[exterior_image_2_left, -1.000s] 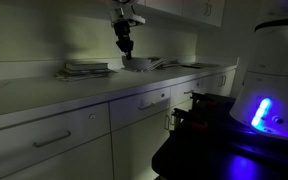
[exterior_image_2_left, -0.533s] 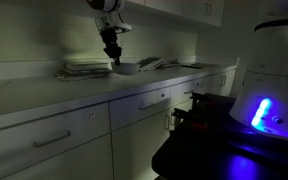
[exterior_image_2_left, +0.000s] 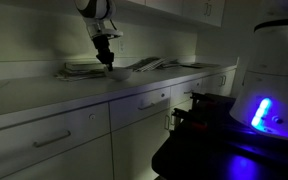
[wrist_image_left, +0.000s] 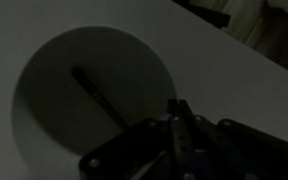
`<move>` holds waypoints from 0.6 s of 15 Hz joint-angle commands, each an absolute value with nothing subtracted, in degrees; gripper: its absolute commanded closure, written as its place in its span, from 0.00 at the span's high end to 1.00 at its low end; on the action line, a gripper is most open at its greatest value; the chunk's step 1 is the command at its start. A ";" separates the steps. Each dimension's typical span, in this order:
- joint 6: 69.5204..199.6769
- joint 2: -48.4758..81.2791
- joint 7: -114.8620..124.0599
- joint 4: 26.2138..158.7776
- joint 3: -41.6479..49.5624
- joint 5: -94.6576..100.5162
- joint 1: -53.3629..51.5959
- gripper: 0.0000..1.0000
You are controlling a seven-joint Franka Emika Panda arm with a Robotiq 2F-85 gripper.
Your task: Move the white bowl to the left
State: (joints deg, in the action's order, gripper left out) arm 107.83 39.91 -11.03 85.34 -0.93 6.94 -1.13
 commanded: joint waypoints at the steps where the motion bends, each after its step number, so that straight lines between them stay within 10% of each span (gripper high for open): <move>1: 106.27 40.85 -10.27 83.86 -0.54 9.56 -2.16 0.29; 9: 114.02 24.92 -14.51 99.66 -3.80 3.25 1.54 0.82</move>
